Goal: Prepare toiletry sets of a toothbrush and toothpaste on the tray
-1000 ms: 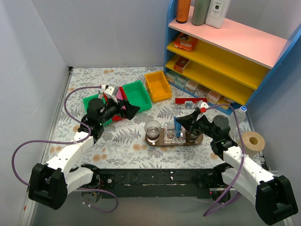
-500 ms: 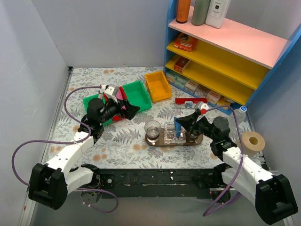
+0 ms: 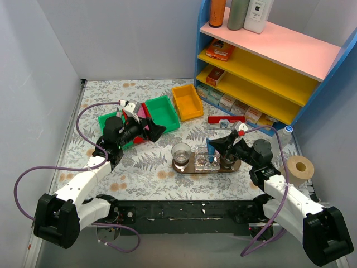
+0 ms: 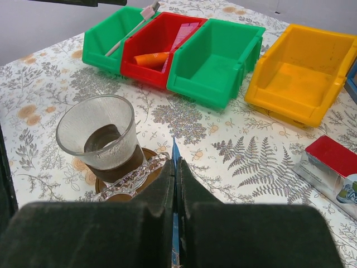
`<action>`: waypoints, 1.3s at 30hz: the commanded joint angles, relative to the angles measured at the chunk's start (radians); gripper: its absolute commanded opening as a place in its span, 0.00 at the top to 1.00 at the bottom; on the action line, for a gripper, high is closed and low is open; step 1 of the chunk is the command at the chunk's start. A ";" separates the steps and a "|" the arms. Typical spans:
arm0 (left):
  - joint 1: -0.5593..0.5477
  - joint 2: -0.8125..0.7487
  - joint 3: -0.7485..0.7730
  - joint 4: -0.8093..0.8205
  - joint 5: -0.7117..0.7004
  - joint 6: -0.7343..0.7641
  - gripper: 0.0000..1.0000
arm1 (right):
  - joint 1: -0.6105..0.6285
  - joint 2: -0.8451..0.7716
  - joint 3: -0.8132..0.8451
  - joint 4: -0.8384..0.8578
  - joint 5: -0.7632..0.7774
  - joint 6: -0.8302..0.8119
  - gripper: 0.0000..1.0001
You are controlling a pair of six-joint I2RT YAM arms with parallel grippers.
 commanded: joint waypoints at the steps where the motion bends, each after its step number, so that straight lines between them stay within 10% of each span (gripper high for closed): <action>1: 0.001 -0.015 0.013 -0.003 0.009 0.017 0.02 | 0.003 -0.005 -0.015 0.054 0.005 -0.024 0.96; 39: 0.001 -0.013 0.022 -0.029 -0.057 -0.004 0.02 | 0.002 -0.095 0.038 -0.017 0.086 0.010 0.30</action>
